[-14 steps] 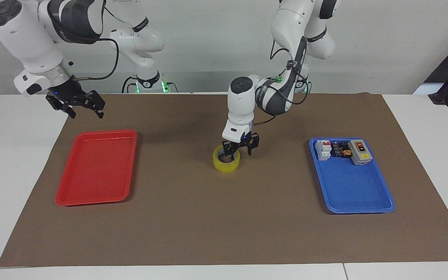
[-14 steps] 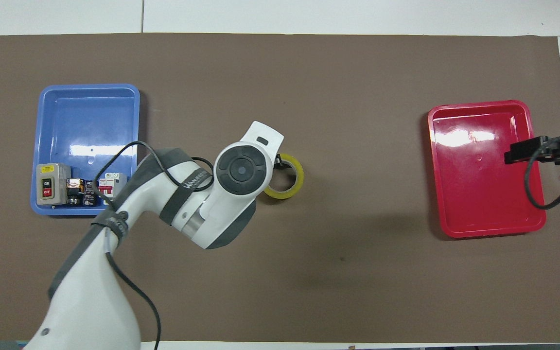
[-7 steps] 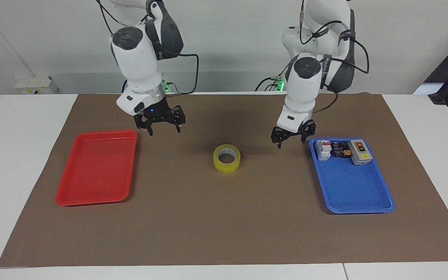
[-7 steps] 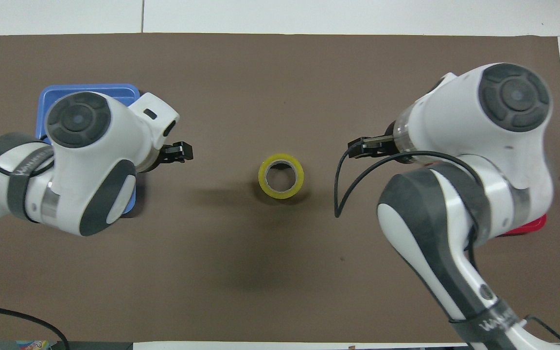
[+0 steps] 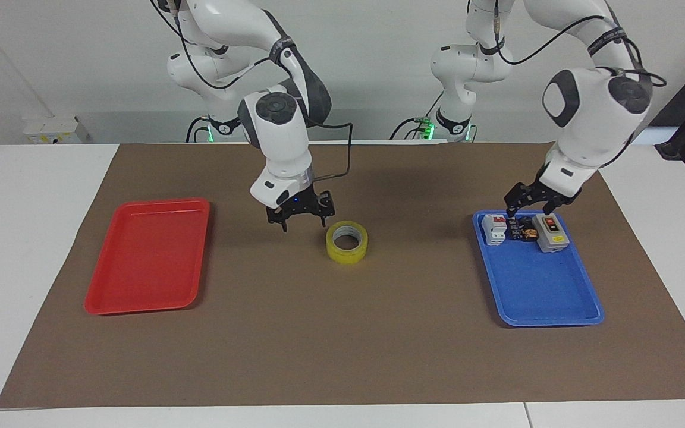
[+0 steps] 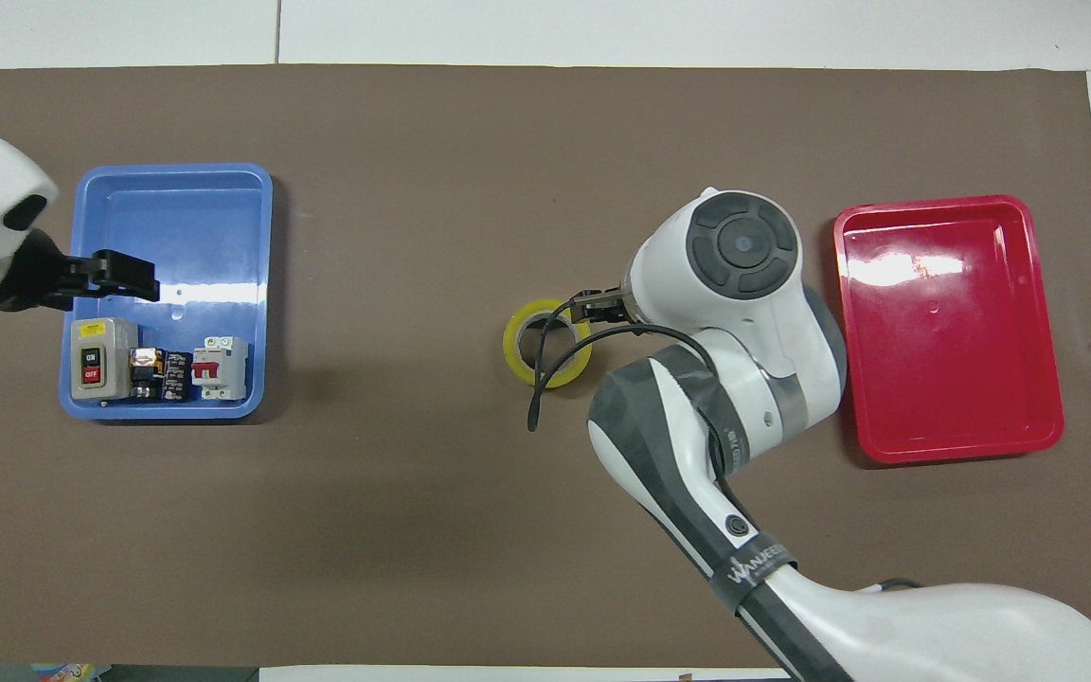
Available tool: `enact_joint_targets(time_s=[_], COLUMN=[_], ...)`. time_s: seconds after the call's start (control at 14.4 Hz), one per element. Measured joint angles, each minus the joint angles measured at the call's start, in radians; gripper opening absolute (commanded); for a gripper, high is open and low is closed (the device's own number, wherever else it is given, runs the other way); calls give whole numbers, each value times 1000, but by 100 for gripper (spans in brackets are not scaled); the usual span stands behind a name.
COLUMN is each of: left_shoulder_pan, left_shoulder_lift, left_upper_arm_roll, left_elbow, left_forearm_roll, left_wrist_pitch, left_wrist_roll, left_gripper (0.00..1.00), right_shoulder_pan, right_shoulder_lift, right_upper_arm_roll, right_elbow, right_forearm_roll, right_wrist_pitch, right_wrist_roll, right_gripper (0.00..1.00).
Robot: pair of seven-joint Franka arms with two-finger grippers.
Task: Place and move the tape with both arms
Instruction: 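Grasp the tape with the right gripper and carry it into the red tray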
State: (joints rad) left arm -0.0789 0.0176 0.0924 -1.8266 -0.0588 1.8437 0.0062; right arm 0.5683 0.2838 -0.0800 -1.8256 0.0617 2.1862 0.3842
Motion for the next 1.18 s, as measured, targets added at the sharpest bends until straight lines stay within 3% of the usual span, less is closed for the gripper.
enact_joint_targets(time_s=[0.28,0.42,0.55,0.76,0.9,1.18], left_shoulder_pan=[52,63,71,70,63,57], left_shoulder_lift=[-4,-5,-9,-17,-20,-22], left_upper_arm_roll=[0,0,0,-6,-13,-15], left_elbow=[176,217,210,177,170,170], left_forearm_roll=[0,0,0,-1,-1,12], left_wrist_pitch=[-163,-231,-281,-291,-291,-291], left_wrist_roll=[6,6,6,13,13,15], left_gripper=[100,100,100,100,100,100], right_shoulder_pan=[47,47,48,49,51,52], right_shoulder_lift=[104,118,118,118,118,116], right_upper_arm_roll=[0,-2,-2,-2,-2,-8], right_elbow=[-4,-19,-39,-43,-43,-26], right_forearm_roll=[0,0,0,0,1,1], right_wrist_pitch=[100,124,151,153,153,114], right_wrist_roll=[60,60,60,60,67,92], right_gripper=[99,89,73,40,0,0])
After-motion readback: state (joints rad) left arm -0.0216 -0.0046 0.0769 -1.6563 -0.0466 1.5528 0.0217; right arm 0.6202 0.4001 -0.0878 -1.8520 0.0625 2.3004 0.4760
